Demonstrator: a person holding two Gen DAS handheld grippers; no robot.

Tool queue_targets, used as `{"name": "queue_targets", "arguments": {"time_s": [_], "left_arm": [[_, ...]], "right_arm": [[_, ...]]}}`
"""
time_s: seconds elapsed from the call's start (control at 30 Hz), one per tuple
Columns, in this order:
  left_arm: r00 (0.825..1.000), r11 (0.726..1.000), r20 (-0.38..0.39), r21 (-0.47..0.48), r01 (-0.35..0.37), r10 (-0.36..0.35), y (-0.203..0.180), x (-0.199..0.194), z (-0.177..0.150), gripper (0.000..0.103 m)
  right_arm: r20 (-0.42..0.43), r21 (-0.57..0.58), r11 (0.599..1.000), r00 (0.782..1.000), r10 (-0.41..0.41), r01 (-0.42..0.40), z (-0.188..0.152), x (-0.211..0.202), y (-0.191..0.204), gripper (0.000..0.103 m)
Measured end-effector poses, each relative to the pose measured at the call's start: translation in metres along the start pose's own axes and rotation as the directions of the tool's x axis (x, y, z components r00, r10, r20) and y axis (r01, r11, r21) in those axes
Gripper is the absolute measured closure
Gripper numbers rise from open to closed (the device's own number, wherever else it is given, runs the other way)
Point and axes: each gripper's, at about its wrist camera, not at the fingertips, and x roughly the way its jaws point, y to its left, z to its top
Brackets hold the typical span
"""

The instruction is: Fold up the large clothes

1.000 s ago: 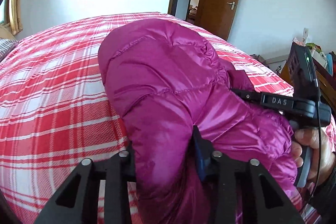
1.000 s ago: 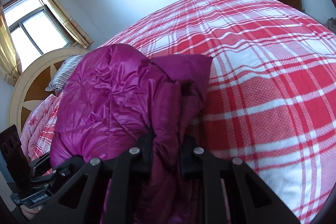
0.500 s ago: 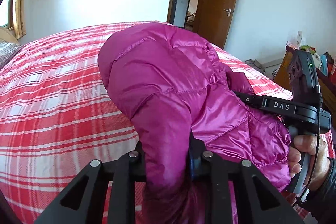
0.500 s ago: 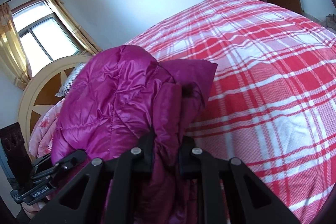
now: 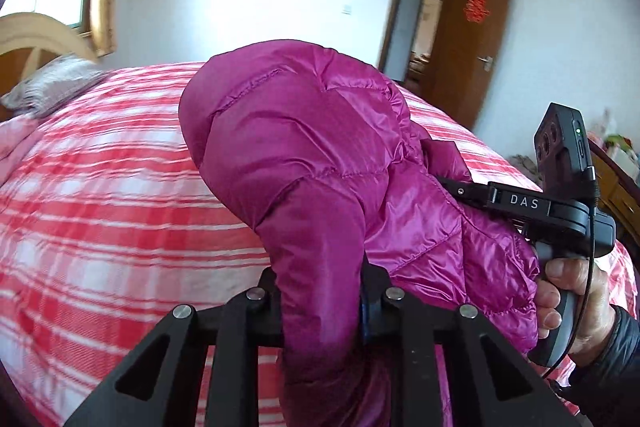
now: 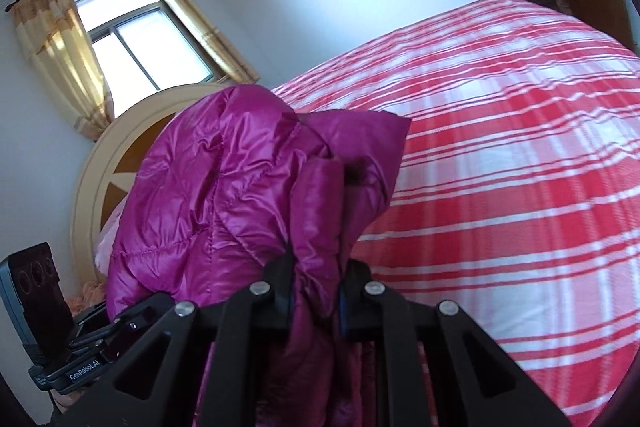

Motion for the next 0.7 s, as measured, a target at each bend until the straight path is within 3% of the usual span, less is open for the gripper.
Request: {"name": "queue_targets", "arguments": {"time_s": [0.4, 0.7], "left_arm": [[0.984, 0.977, -0.023, -0.114, -0.179, 0.178, 0.094, -0.024, -0.026, 0.079], [0.975, 0.956, -0.075, -0.193, -0.221, 0.21, 0.144, -0.02, -0.056, 0.078]], "right_arm": [[-0.158, -0.05, 0.986, 0.976, 0.151, -0.161, -0.007, 0.117, 0.08, 0.085], [-0.261, -0.068, 0.979, 0.95, 0.17, -0.193, -0.026, 0.176, 0.117, 0.085]]}}
